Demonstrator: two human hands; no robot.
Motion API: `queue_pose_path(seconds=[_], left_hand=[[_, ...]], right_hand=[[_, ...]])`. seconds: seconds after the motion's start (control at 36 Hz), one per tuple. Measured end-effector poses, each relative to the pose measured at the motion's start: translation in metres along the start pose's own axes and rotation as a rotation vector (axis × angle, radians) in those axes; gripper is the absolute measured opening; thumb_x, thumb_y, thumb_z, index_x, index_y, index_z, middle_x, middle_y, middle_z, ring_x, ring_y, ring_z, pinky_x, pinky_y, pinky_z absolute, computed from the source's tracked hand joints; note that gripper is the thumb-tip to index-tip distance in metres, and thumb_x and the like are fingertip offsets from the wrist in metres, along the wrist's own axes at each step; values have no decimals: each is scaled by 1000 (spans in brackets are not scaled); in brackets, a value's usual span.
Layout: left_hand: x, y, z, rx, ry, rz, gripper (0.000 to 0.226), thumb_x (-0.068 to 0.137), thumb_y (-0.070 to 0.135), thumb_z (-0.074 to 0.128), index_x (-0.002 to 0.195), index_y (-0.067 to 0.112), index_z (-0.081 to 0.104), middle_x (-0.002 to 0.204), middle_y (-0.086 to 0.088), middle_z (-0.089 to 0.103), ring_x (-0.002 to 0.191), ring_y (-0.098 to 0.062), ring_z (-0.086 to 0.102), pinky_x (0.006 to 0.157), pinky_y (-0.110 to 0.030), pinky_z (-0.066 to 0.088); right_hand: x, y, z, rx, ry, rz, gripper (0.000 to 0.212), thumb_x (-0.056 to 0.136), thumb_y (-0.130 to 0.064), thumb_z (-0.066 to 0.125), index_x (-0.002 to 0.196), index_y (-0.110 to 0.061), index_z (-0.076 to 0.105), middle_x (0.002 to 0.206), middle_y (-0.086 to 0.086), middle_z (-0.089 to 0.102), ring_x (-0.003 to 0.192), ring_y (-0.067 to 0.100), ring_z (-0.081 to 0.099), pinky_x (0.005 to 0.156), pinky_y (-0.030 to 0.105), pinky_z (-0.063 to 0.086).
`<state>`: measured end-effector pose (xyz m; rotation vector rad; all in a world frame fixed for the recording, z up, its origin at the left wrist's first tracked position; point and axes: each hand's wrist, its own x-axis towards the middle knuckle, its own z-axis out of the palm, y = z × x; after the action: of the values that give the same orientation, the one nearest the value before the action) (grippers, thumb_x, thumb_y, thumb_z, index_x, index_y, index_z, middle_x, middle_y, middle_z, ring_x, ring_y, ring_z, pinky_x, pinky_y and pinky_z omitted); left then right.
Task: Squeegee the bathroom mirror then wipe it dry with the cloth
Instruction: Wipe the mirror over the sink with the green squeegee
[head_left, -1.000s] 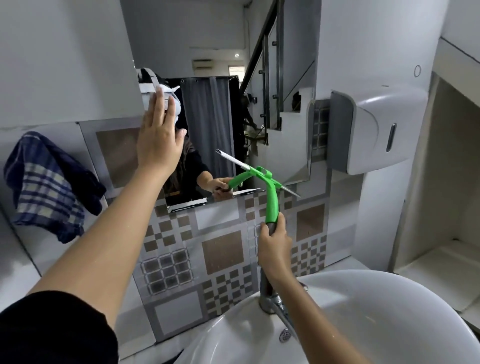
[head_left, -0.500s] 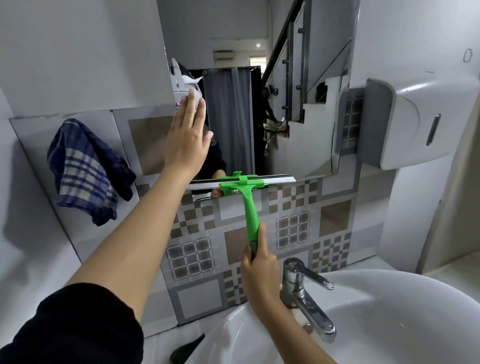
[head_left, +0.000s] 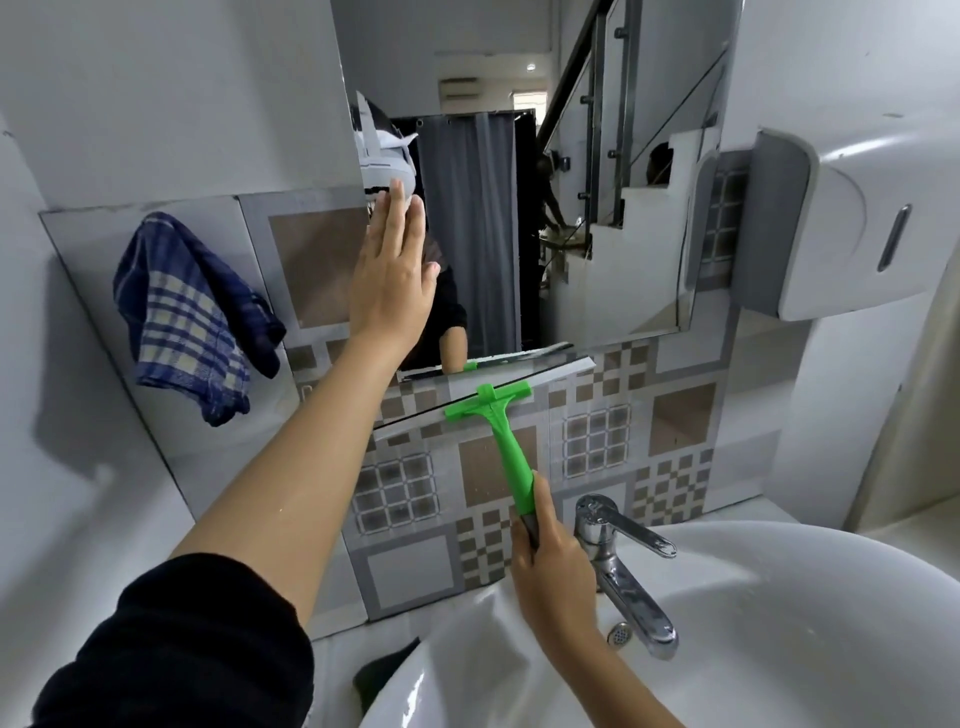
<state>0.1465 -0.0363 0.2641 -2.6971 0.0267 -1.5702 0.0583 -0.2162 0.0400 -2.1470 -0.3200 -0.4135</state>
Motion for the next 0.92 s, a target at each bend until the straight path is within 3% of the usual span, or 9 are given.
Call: queue_pose_path(seconds=[0.14, 0.22, 0.33, 0.44, 0.53, 0.67, 0.72, 0.83, 0.92], left_hand=[[-3, 11, -10, -78, -16, -55, 59, 93, 13, 49, 145, 4, 23, 156, -14, 12, 144, -29, 10, 116, -37, 19], [-14, 26, -23, -234, 3, -97, 54, 94, 16, 49, 143, 4, 28, 153, -13, 23, 142, -24, 19, 115, -37, 25], [-38, 40, -42, -315, 21, 3, 46, 95, 21, 48, 137, 2, 40, 145, -14, 39, 138, -23, 31, 112, -32, 27], [-60, 47, -63, -310, -6, 99, 47, 96, 29, 41, 135, 3, 43, 142, -13, 44, 136, -17, 33, 111, -18, 19], [-77, 47, -75, -288, -71, 187, 49, 96, 34, 38, 135, 4, 45, 141, -11, 45, 135, -12, 31, 110, -10, 11], [-103, 36, -88, -239, -211, 227, 49, 95, 40, 33, 131, 11, 51, 133, -7, 55, 131, -17, 42, 111, -22, 14], [-113, 31, -93, -237, -252, 245, 47, 95, 39, 35, 131, 13, 51, 128, -7, 59, 126, -19, 48, 108, -25, 22], [-132, 24, -101, -276, -311, 290, 42, 96, 31, 37, 133, 14, 49, 102, -1, 63, 93, -14, 56, 85, -26, 44], [-144, 22, -105, -241, -310, 280, 45, 95, 27, 38, 137, 13, 42, 103, -1, 59, 94, -13, 53, 86, -26, 43]], right_hand=[[2, -6, -9, 17, 73, -115, 60, 92, -21, 54, 145, -25, 26, 74, -10, 53, 47, -6, 35, 43, 9, 18], [7, -15, -23, 66, 94, -226, 61, 91, -18, 57, 144, -24, 27, 76, -8, 56, 49, -1, 42, 41, 10, 28], [26, -25, -49, 53, 112, -406, 57, 90, -19, 56, 142, -20, 32, 83, 1, 65, 51, 4, 49, 44, 8, 35], [45, -38, -84, -9, -13, -529, 57, 93, -25, 53, 140, -29, 22, 98, 7, 67, 65, 13, 60, 54, 23, 52], [57, -46, -107, -60, -107, -613, 54, 92, -29, 53, 142, -24, 30, 100, 8, 67, 67, 14, 61, 60, 26, 53], [77, -54, -129, -226, -179, -744, 53, 92, -38, 49, 142, -30, 32, 99, 1, 69, 68, 14, 60, 61, 31, 54], [82, -57, -136, -261, -231, -798, 53, 92, -39, 50, 141, -33, 32, 104, 0, 68, 69, 13, 59, 62, 31, 53], [91, -64, -146, -357, -311, -905, 51, 92, -38, 51, 139, -39, 33, 110, -7, 65, 60, 1, 47, 51, 16, 34], [96, -73, -149, -368, -331, -960, 48, 91, -38, 52, 137, -39, 38, 109, -13, 64, 69, 5, 53, 55, 24, 44]])
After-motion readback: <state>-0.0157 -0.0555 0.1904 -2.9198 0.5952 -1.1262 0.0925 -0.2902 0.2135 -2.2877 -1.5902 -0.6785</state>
